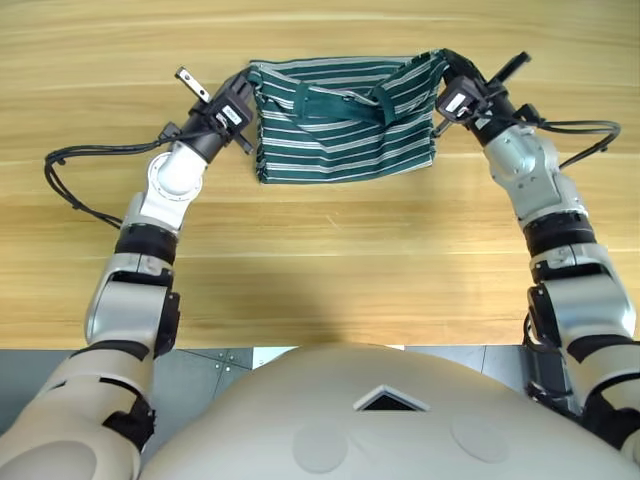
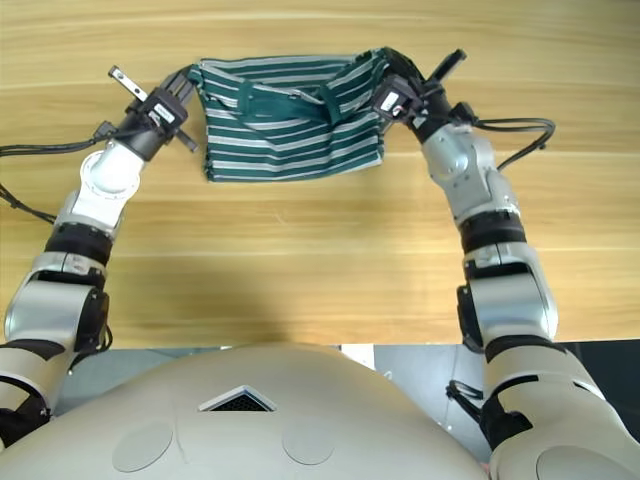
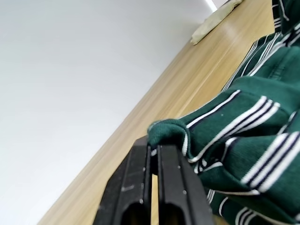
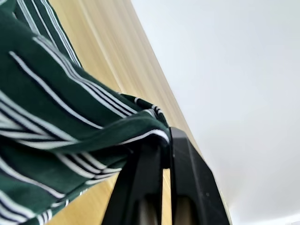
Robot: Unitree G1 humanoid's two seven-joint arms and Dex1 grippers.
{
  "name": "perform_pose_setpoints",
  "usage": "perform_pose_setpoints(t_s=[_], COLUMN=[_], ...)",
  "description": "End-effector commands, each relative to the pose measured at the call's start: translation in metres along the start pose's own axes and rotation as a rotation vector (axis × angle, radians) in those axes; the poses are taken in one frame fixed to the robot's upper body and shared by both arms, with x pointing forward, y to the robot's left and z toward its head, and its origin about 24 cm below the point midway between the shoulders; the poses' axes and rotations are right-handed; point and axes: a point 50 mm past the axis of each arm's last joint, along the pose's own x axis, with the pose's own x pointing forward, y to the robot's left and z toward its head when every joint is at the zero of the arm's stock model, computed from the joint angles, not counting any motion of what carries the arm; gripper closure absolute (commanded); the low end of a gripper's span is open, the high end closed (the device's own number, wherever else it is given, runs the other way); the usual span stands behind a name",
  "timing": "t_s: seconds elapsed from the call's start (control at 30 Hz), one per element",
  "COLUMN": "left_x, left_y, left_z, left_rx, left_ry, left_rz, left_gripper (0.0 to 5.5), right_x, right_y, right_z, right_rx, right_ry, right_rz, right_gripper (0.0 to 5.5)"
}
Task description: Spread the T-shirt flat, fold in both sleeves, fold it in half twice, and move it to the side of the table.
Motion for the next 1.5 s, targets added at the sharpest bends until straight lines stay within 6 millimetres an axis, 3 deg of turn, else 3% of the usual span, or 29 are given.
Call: perform_pose_setpoints(t_s=[0.03,0.23,0.3,0.53,0.7,0.8,0.87,0.97,1.03,1.13,1.23,1.33,1.5], left_x=[0.014,0.026,0.028,0.042,0.057,0.068,0.070,0.067,0.055,0.035,0.022,0.009,0.003], left_y=[0.007,0.000,-0.005,-0.004,0.016,0.031,0.037,0.045,0.054,0.056,0.049,0.047,0.048], left_z=[-0.002,-0.009,-0.011,-0.010,-0.001,0.007,0.007,0.001,-0.010,-0.027,-0.038,-0.046,-0.045], left_rx=[0.012,0.019,0.004,-0.061,-0.043,-0.042,-0.038,-0.044,-0.121,-0.232,-0.287,-0.313,-0.308], left_ry=[0.036,0.141,0.183,0.276,0.306,0.340,0.377,0.441,0.491,0.529,0.538,0.519,0.441], left_rz=[0.024,0.011,-0.012,-0.011,0.095,0.160,0.183,0.242,0.349,0.469,0.505,0.534,0.544], left_gripper=[5.50,5.50,5.50,4.25,3.36,2.84,2.49,1.94,1.60,1.28,1.28,1.28,1.28], right_x=[0.015,0.028,0.031,0.047,0.057,0.067,0.071,0.065,0.057,0.054,0.048,0.044,0.042], right_y=[-0.006,0.001,0.007,0.011,0.007,0.008,0.022,0.072,0.104,0.128,0.136,0.132,0.115], right_z=[0.001,0.002,0.003,0.015,0.025,0.047,0.072,0.115,0.127,0.125,0.114,0.099,0.094], right_rx=[-0.013,-0.020,-0.025,-0.023,-0.014,0.004,-0.017,-0.060,-0.127,-0.245,-0.295,-0.343,-0.447], right_ry=[0.016,0.063,0.078,0.114,0.110,0.012,-0.116,-0.339,-0.376,-0.327,-0.294,-0.281,-0.390], right_rz=[-0.030,-0.025,-0.008,-0.013,-0.065,-0.108,-0.083,0.068,0.189,0.291,0.350,0.390,0.387], right_gripper=[5.47,5.47,4.98,3.76,2.80,2.53,2.53,2.53,2.53,2.53,2.53,2.53,2.53])
